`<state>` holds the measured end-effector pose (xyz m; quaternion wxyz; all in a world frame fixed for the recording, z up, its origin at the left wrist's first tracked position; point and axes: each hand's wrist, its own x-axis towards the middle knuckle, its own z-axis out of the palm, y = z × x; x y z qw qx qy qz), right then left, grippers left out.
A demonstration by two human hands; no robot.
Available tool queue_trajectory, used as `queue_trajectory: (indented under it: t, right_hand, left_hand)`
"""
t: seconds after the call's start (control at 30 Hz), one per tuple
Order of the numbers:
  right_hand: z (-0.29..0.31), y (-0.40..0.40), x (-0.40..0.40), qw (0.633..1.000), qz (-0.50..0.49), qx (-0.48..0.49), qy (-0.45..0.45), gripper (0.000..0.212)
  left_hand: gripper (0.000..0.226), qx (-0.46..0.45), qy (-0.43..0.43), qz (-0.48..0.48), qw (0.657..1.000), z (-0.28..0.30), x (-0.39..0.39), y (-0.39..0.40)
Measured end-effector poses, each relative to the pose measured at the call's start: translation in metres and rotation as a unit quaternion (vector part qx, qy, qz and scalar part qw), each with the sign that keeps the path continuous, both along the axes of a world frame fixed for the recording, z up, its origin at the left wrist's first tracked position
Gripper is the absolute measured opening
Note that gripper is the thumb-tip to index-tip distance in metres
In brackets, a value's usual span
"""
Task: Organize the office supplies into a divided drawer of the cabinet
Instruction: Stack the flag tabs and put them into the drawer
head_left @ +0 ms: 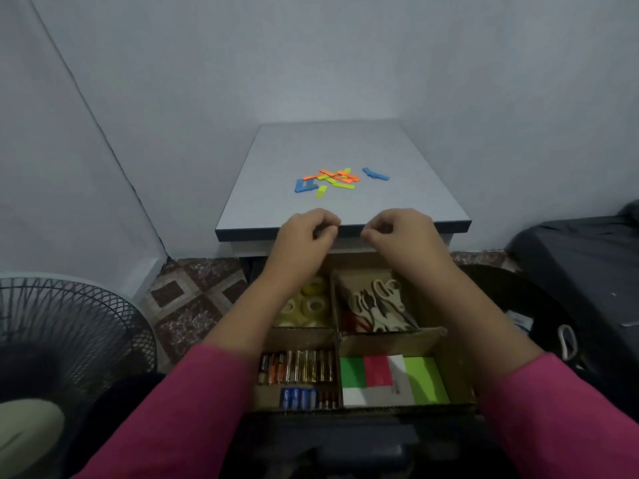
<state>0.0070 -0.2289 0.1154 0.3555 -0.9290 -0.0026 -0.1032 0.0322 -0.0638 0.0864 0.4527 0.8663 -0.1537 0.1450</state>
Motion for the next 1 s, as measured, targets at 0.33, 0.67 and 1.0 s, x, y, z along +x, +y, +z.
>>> queue_trajectory:
  t: [0.33,0.67,1.0]
  right_hand:
    - [-0.004,0.0,0.096,0.998,-0.018,-0.058,-0.01,0.019]
    - [-0.017,-0.003,0.146,0.992,-0.017,-0.112,-0.054,0.023]
    - [-0.021,-0.007,0.139,0.998,-0.007,-0.052,-0.047,0.02]
  left_hand:
    - [0.028,-0.021,0.079,0.093,0.992,0.013,0.078,0.005]
    - [0.012,0.003,0.059,0.211,0.976,0.006,0.135,0.002]
    - [0.013,0.067,0.024,0.088,0.994,0.006,0.125,0.0]
